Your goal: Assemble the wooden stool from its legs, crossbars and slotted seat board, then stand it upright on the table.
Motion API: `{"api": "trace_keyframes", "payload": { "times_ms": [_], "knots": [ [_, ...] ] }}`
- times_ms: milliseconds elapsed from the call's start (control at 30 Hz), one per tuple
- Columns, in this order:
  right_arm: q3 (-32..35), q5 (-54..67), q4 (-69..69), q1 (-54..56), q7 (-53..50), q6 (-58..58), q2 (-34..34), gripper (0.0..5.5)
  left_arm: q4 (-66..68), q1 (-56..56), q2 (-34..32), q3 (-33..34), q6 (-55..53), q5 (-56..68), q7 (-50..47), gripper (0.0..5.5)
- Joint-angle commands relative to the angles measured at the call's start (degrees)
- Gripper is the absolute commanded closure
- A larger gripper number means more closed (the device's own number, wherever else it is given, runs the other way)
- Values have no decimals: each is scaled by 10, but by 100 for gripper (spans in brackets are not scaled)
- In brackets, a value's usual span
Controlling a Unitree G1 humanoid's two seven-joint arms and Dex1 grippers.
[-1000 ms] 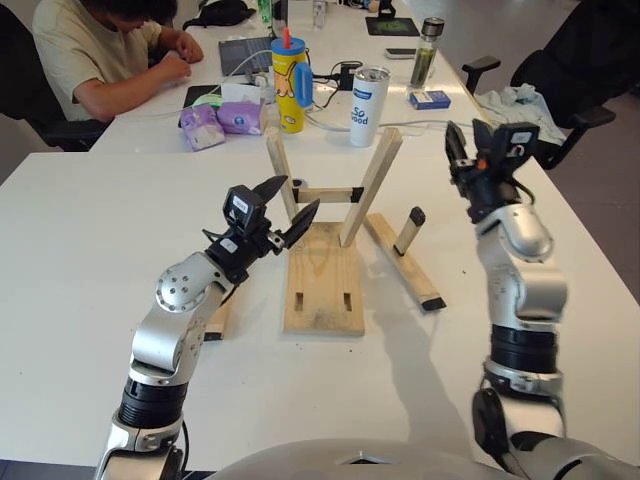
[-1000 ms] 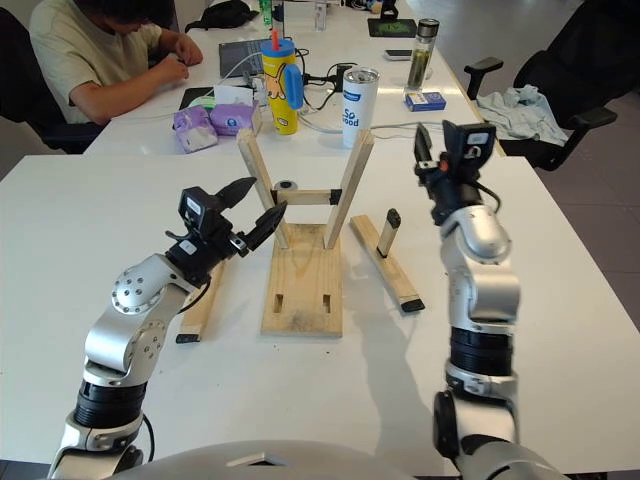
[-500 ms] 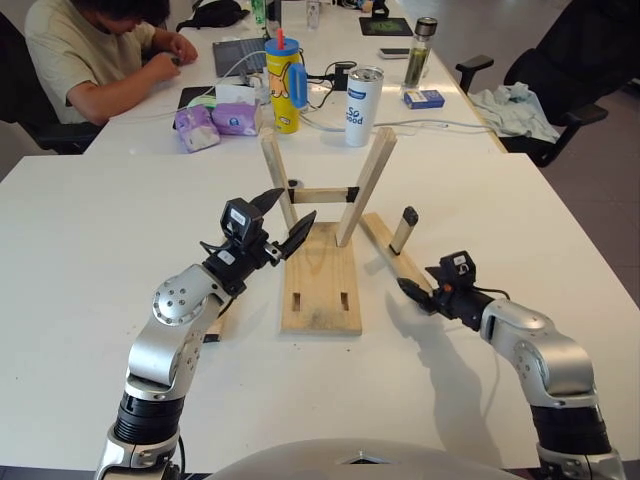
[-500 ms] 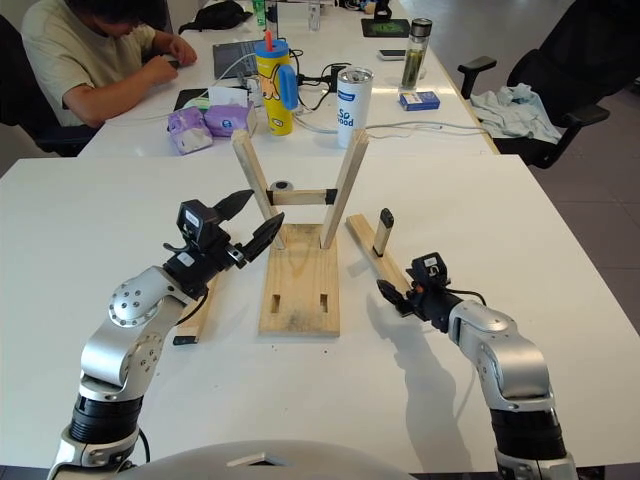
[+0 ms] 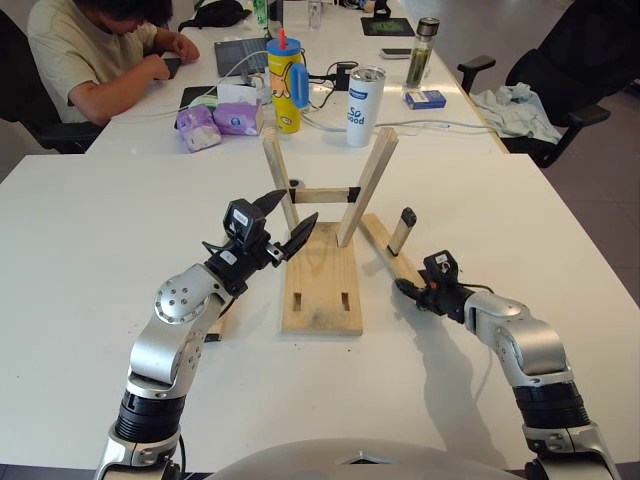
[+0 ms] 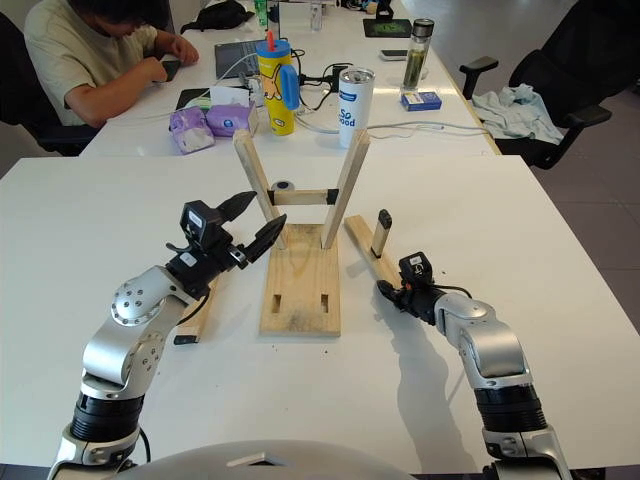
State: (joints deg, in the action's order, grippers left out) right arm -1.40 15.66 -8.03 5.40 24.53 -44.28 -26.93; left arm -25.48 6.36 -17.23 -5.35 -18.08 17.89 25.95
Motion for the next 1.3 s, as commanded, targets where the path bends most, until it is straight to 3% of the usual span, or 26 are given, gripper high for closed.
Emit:
{"api": "trace_keyframes", "payload": {
  "times_ms": [33,233,367,433,667,867,1167,1300],
  "knots": [
    [30,1,20,11,-22,35,29,345,5,7,-7,10,-33,20,7,211],
    [155,81,0,74,-42,142,85,345,7,28,-22,35,-99,89,40,211],
    [188,150,-36,132,-20,152,89,345,17,64,-29,66,-129,135,51,211],
    [191,202,-61,159,-4,124,84,345,22,86,-28,95,-155,184,53,211],
    [208,468,-95,213,68,-54,34,345,60,171,-24,215,-266,464,27,102],
    [195,620,-116,182,139,-179,-47,345,115,207,-32,224,-352,670,-11,18],
    [166,661,-129,140,198,-220,-102,345,113,224,-51,191,-390,759,-34,18],
    [157,663,-131,130,212,-222,-118,345,108,223,-70,180,-402,781,-30,78]
  ]
}}
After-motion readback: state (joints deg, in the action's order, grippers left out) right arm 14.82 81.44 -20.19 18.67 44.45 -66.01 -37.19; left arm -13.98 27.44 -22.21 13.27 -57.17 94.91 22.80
